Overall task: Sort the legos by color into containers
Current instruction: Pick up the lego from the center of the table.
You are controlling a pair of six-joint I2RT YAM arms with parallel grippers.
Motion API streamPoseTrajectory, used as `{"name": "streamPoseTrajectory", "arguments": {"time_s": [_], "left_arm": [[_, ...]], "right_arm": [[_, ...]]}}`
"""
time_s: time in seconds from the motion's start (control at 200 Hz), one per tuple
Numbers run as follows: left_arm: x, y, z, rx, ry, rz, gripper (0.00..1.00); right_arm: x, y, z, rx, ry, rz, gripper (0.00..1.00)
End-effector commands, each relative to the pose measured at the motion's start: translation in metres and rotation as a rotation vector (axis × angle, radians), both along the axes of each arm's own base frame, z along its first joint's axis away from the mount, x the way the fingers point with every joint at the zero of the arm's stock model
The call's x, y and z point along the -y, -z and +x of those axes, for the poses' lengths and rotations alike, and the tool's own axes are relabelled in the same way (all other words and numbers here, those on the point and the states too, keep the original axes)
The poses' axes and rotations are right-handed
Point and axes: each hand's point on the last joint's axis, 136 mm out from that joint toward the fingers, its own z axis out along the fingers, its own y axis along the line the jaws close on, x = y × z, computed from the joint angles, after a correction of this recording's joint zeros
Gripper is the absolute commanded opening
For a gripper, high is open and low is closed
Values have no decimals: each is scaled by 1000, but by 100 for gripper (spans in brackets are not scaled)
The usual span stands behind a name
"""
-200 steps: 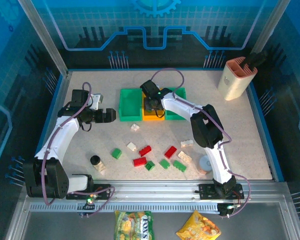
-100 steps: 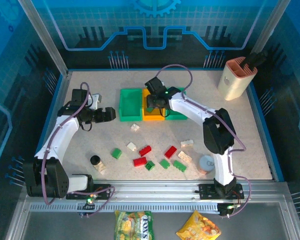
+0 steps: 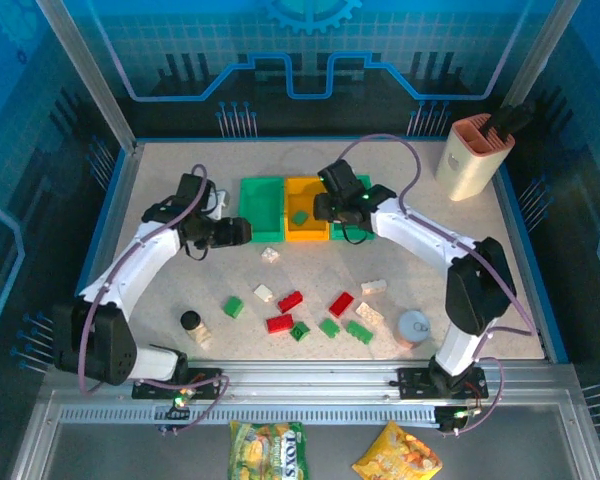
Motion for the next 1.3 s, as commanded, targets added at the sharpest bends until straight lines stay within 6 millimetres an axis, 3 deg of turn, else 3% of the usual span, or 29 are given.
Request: {"name": "streamPoseTrajectory", "arguments": {"time_s": [0.0,0.395,0.785,1.126,1.291], "left_arm": [[19,10,6,-1,30,17,74],[67,61,18,7,210,194,61],[68,95,37,-3,273,347,57],[75,118,37,-56,301,334,54],[76,121,36,-63,300,327,48]], "right_arm": [[20,-12,-4,28,43,25,53],[60,-7,-20,13,94,5,53],[76,-12,-29,20,118,-16,53],[81,-17,-31,29,124,-20,53],[81,-19,-31,30,119,-23,52]]}}
